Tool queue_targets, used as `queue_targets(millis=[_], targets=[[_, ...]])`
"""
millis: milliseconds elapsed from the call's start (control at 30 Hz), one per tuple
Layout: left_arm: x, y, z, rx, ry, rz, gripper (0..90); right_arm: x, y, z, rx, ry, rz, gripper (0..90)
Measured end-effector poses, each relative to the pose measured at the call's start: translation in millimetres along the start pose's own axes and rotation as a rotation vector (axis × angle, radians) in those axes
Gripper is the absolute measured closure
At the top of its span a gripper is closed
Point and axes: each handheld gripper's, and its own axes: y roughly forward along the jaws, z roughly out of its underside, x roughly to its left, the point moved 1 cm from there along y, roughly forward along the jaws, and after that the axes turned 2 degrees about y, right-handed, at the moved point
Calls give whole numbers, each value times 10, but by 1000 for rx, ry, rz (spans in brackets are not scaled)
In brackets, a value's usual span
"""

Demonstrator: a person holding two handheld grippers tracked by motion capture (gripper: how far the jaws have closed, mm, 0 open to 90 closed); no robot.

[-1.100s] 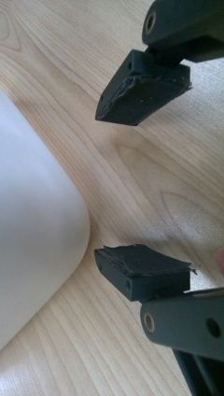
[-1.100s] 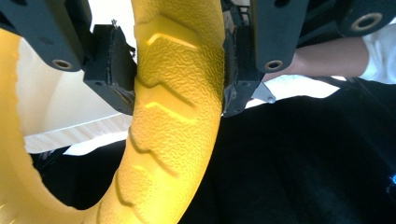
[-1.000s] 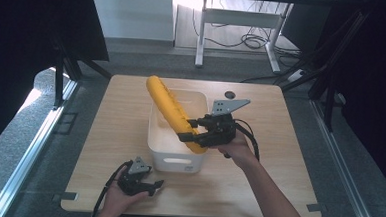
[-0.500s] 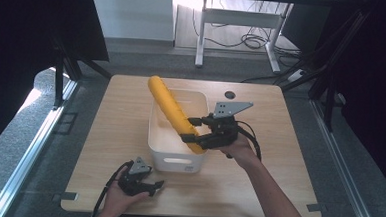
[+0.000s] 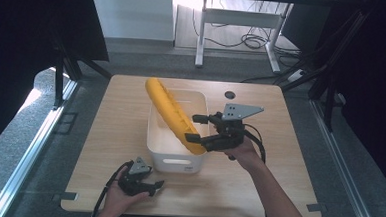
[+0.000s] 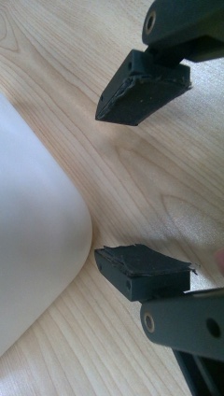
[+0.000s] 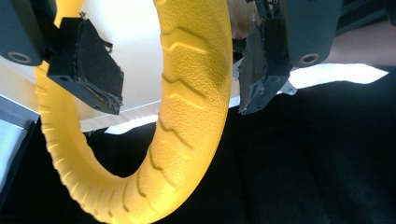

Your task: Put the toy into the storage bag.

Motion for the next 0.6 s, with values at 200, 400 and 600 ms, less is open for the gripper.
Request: queue_targets(millis=[200,400,600], targets=[[-1,-1,-1,-1,0,-2,290,2,-114,31,-12,-5,29,311],[-3,0,-3,-9,-8,-3,290,-25,-279,115,-16,-3,94,319],[-6,-2,-5,-9,-8,-3,290,-81,-454,264,-10,16,151,325]])
